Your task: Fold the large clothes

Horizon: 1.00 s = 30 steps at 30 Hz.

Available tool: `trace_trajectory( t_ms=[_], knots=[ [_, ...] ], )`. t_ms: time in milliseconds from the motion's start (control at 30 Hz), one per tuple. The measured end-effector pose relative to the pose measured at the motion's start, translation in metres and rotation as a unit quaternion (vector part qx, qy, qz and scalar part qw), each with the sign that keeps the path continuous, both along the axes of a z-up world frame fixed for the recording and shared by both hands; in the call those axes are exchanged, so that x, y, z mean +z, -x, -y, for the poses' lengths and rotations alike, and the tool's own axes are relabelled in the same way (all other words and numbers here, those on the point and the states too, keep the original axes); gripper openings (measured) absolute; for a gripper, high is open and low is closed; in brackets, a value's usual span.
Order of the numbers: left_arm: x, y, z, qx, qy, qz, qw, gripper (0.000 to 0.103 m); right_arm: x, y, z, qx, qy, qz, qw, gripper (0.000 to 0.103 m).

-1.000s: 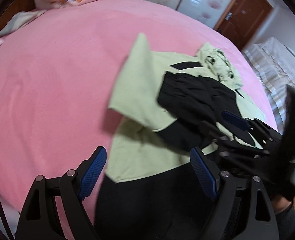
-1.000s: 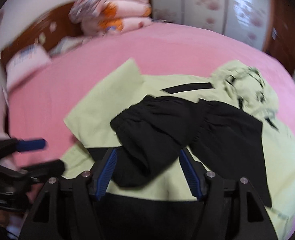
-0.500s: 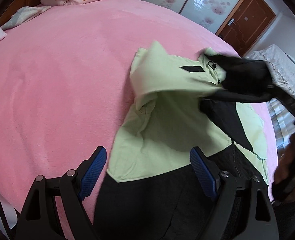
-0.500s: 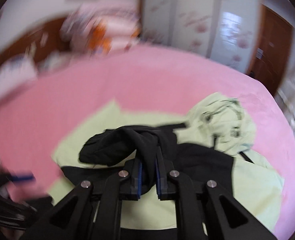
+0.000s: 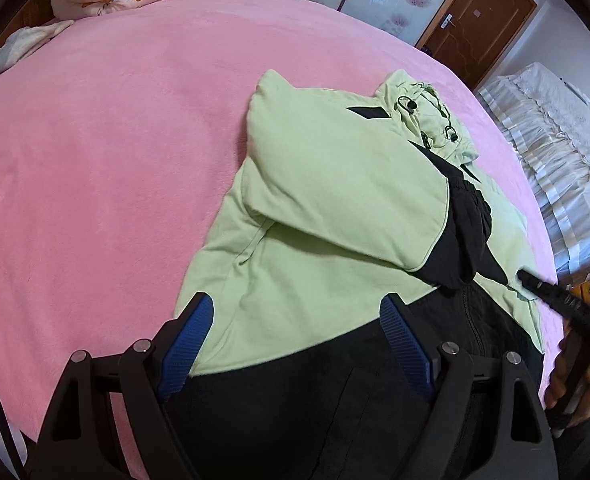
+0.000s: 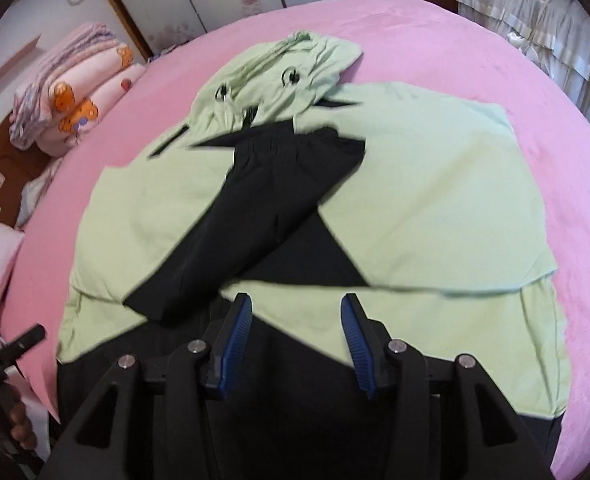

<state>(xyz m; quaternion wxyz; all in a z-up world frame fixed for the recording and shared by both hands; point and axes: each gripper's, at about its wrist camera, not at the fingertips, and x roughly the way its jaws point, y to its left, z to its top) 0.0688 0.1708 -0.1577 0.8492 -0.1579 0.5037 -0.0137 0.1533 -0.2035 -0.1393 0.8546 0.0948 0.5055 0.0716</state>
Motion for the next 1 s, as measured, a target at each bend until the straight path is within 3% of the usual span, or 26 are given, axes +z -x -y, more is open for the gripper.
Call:
trace_trajectory(
  t_ms=[67,233,400,467,600,667,733,800,867,933,1000],
  knots=[
    [-0.002,-0.006,0.004,-0.003,-0.007,-0.002,1.0000,0.084,0.007,-0.008,0.000,0.001,-0.019,0.007,1.000,0.057],
    [-0.007,-0.039,0.007,-0.021,-0.030,-0.010,0.9993,0.084,0.023,-0.055,-0.014,0.009,-0.043,0.003,0.999,0.058],
    [-0.013,-0.089,-0.004,-0.037,-0.051,-0.020,0.9978,0.084,0.018,-0.120,-0.054,0.005,0.009,-0.061,0.998,0.058],
    [-0.018,-0.112,-0.011,-0.036,-0.045,-0.031,0.9979,0.084,0.009,-0.140,-0.072,0.003,0.052,-0.090,0.995,0.058],
    [-0.031,-0.147,-0.018,-0.044,-0.032,-0.059,0.9968,0.084,-0.023,-0.159,-0.095,0.002,0.183,-0.134,0.974,0.058],
    [-0.040,-0.162,-0.019,-0.047,-0.040,-0.072,0.9955,0.084,-0.038,-0.158,-0.099,0.012,0.215,-0.147,0.965,0.058],
    [-0.053,-0.174,-0.019,-0.048,-0.039,-0.093,0.9937,0.084,-0.044,-0.153,-0.094,0.012,0.215,-0.144,0.966,0.057],
    [-0.062,-0.179,-0.024,-0.041,-0.026,-0.103,0.9935,0.084,-0.044,-0.150,-0.087,0.012,0.198,-0.138,0.970,0.050],
    [-0.066,-0.180,-0.029,-0.027,-0.011,-0.102,0.9943,0.084,-0.042,-0.148,-0.080,0.018,0.192,-0.131,0.972,0.016],
    [-0.065,-0.178,-0.031,-0.018,-0.008,-0.091,0.9957,0.084,-0.030,-0.146,-0.076,0.027,0.181,-0.110,0.977,0.009],
    [-0.066,-0.174,-0.031,-0.011,-0.007,-0.083,0.9965,0.084,-0.007,-0.142,-0.074,0.043,0.137,-0.063,0.988,0.009]
  ],
)
